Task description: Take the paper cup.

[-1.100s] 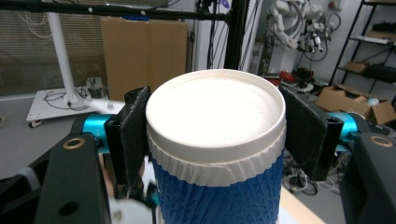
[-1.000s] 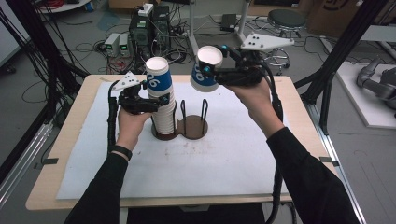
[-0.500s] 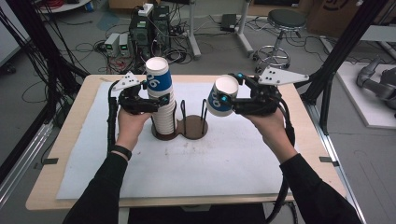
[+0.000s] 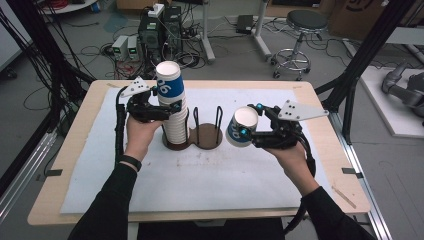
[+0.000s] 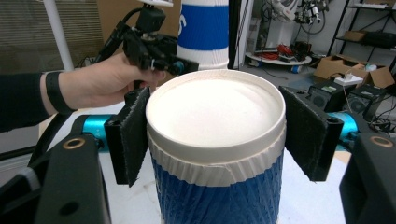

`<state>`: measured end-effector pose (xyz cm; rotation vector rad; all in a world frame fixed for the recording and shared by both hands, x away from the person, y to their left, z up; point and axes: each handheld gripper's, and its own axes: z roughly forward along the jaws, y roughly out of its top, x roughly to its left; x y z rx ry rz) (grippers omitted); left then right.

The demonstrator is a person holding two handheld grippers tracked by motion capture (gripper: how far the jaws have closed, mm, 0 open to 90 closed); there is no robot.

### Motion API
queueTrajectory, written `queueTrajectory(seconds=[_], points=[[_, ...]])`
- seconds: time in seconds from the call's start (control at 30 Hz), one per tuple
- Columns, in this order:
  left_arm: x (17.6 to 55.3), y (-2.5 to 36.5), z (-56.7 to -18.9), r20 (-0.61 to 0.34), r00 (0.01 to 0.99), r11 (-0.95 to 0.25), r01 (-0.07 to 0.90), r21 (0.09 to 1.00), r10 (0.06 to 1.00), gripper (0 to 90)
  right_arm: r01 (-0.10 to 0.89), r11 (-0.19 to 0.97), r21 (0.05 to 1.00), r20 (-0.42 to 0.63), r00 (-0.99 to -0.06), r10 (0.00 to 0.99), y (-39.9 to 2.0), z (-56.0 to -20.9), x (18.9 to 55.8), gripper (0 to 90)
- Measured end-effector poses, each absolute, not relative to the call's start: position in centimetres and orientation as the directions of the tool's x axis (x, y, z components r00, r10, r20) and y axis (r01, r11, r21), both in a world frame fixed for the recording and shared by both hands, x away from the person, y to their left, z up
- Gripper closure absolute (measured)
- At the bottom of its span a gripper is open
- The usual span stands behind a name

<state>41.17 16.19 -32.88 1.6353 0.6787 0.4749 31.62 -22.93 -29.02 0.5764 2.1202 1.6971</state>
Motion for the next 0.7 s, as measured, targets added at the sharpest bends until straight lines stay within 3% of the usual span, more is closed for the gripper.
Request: queueTrajectory(seconds=[0.37,0.7], points=[[41.1,16.2,-32.8,-0.071,0.740,-0.084,0.171,0.982,0.669,11.2,0.135,0.179,0.975,0.022,-0.851,0.524,-23.0,-33.0,30.5,30.3],[41.1,16.2,-32.8,-0.070,0.740,-0.086,0.171,0.982,0.669,11.2,0.163,0.187,0.969,0.042,-0.852,0.522,-22.6,-34.5,30.5,30.3]])
